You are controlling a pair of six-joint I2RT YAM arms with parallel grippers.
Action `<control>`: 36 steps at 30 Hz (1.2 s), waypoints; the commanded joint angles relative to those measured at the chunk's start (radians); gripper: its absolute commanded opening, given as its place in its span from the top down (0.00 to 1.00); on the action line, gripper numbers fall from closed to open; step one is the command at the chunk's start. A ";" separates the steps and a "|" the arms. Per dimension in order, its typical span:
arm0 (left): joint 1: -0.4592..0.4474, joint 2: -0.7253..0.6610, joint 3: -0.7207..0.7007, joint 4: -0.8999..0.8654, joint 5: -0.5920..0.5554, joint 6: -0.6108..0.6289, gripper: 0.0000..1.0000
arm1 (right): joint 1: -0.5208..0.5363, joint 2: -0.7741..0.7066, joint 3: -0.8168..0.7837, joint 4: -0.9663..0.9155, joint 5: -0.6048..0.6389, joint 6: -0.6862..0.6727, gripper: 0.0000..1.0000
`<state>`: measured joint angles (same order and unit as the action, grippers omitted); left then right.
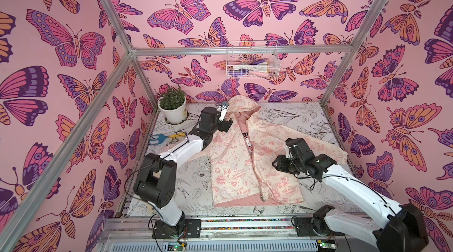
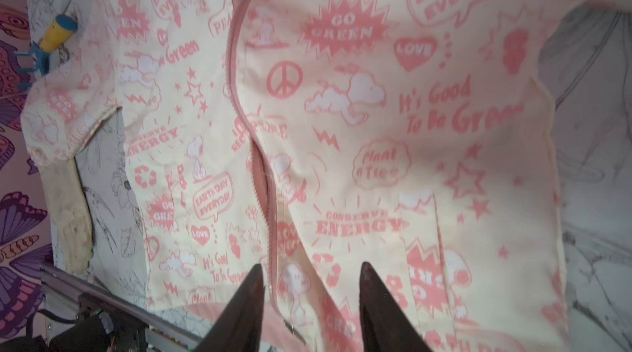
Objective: Unzip the jacket
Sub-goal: Smooth out the jacket at the center of the board.
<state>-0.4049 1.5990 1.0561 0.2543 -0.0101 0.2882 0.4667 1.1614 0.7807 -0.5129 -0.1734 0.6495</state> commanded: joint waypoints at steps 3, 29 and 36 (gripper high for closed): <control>-0.007 -0.198 -0.243 -0.020 0.190 -0.206 0.15 | -0.053 0.191 0.073 0.137 -0.186 -0.122 0.61; -0.216 -0.512 -0.590 -0.221 0.089 -0.456 0.53 | 0.065 0.050 -0.355 0.237 -0.078 0.013 0.71; -0.215 -0.606 -0.592 -0.212 -0.034 -0.411 0.45 | 0.112 -0.254 -0.402 0.056 -0.129 0.043 0.85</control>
<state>-0.6201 1.0008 0.4576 0.0620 0.0334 -0.1608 0.5541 0.9638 0.4004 -0.3202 -0.3004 0.6796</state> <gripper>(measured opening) 0.542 0.157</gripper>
